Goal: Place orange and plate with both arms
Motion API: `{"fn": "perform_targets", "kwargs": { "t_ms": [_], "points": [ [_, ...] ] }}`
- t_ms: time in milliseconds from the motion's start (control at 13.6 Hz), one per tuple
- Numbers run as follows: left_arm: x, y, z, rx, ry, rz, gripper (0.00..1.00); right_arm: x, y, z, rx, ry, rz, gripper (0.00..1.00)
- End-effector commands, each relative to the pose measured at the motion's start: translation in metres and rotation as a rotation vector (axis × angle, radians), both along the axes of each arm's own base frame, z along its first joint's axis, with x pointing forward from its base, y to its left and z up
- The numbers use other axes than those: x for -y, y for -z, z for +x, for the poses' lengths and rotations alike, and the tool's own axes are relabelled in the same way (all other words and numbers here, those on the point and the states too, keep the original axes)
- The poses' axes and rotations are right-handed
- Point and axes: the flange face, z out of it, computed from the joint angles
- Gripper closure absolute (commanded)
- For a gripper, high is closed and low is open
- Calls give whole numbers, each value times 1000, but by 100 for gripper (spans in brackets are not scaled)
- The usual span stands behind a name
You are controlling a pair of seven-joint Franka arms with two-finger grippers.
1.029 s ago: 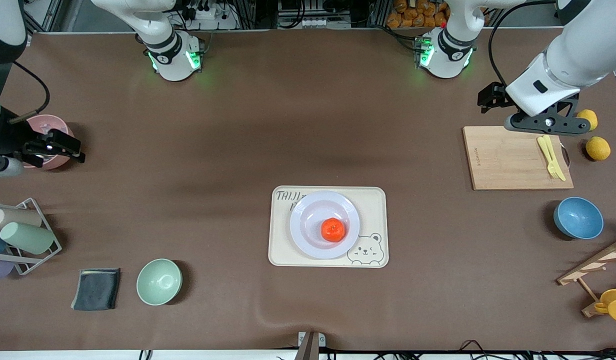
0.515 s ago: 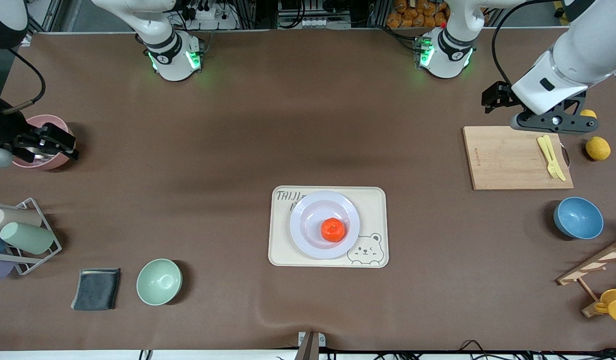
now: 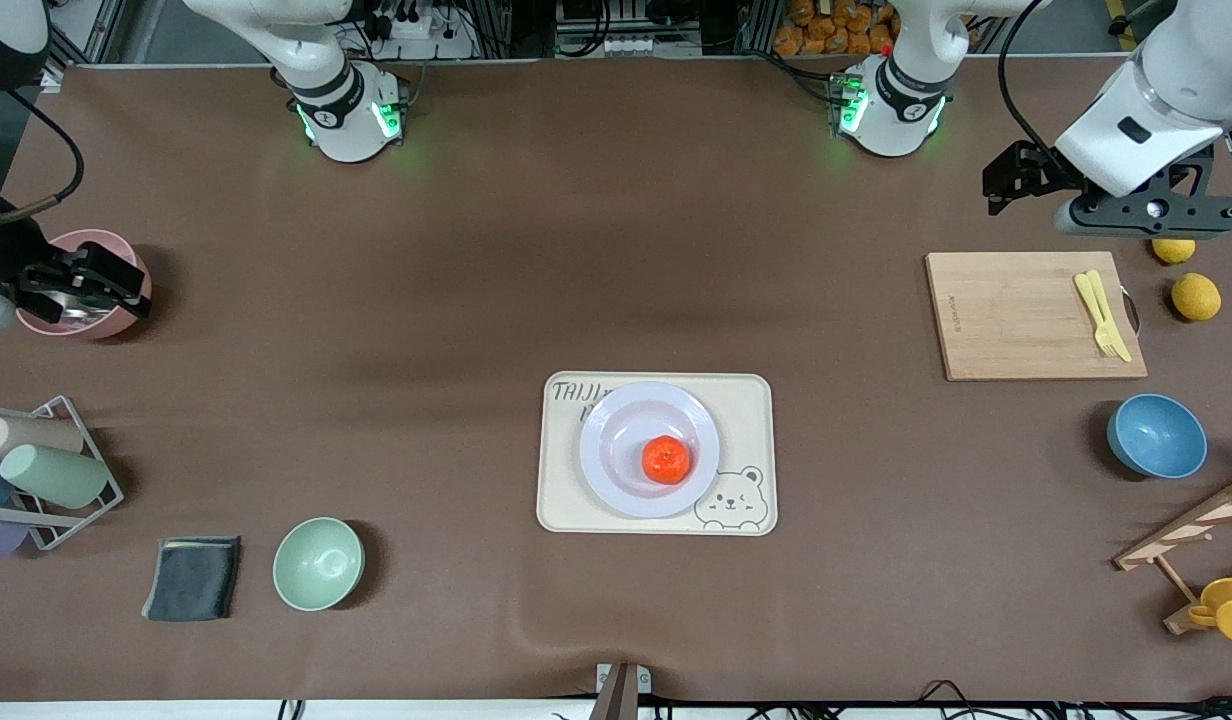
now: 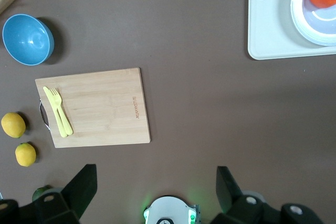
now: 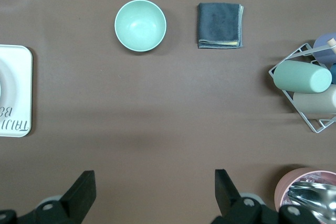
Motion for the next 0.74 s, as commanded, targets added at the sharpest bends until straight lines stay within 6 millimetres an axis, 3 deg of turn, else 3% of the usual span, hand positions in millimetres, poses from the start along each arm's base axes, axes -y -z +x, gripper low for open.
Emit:
{"fn": "perform_targets", "kwargs": {
  "t_ms": [0,662],
  "points": [
    [-18,-17,0,22,-45,0,0,4,-5,-4,10,19,-17,0],
    [-14,-20,0,31,-32,10,0,8,-4,-4,5,27,-19,0]
  ]
}}
